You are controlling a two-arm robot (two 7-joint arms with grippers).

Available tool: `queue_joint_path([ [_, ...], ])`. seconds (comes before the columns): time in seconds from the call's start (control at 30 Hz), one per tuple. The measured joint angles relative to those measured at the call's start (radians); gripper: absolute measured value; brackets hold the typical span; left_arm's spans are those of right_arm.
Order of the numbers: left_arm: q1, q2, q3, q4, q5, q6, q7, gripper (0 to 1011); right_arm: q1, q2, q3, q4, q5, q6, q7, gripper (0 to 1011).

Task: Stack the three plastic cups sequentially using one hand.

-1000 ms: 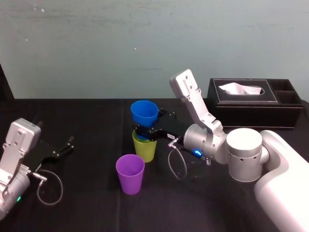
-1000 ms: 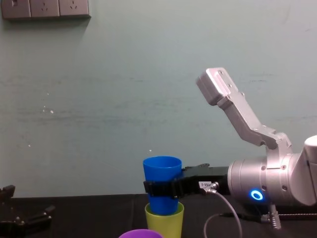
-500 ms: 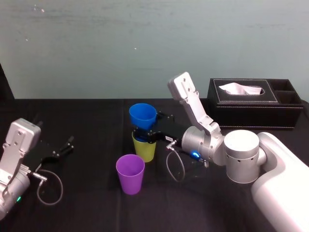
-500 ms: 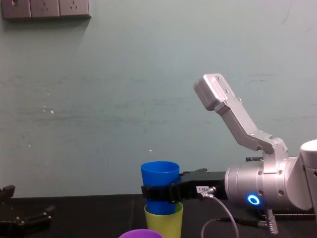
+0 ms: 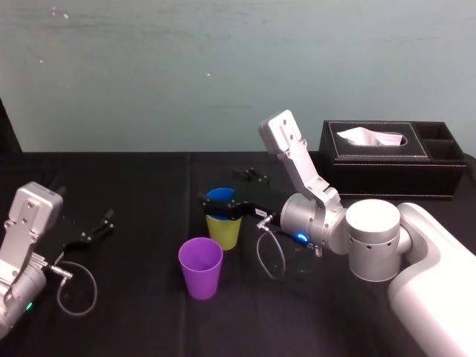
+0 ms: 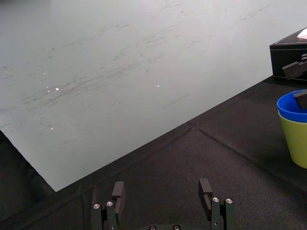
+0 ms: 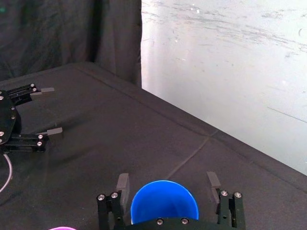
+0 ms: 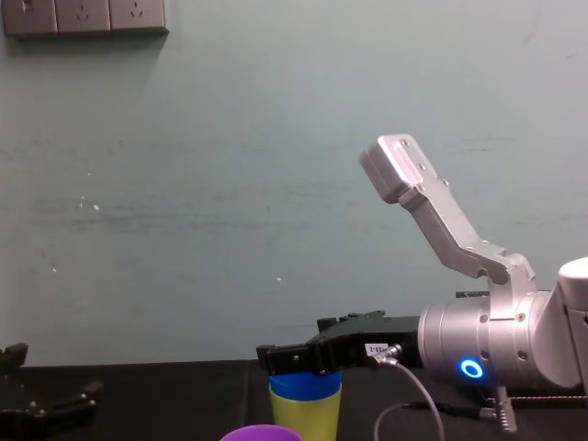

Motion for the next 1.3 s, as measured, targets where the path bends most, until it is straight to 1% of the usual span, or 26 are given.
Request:
queue_joint_path([
  [0.53, 0.000, 0.000, 0.000, 0.000, 0.000, 0.000, 0.000, 1000, -0.001, 0.001, 0.000, -0.002, -0.001, 0.000, -0.001, 1002],
  [0.63, 0.000, 0.000, 0.000, 0.000, 0.000, 0.000, 0.000, 1000, -0.010, 0.005, 0.001, -0.016, -0.007, 0.000, -0.009, 1002],
  [0.83, 0.000, 0.000, 0.000, 0.000, 0.000, 0.000, 0.000, 1000, -0.047, 0.031, 0.015, -0.084, -0.017, -0.012, -0.028, 1002],
  [0.93, 0.000, 0.000, 0.000, 0.000, 0.000, 0.000, 0.000, 1000, -0.081, 0.057, 0.024, -0.140, -0.030, -0.031, -0.039, 1002],
  [1.03, 0.000, 0.000, 0.000, 0.000, 0.000, 0.000, 0.000, 1000, -0.101, 0.072, 0.031, -0.170, -0.033, -0.035, -0.041, 1002],
  [1.2, 0.000, 0.000, 0.000, 0.000, 0.000, 0.000, 0.000, 1000, -0.148, 0.109, 0.047, -0.242, -0.028, -0.022, -0.033, 1002],
  [1.3, 0.000, 0.000, 0.000, 0.000, 0.000, 0.000, 0.000, 1000, -0.167, 0.128, 0.053, -0.275, -0.019, -0.001, -0.022, 1002],
])
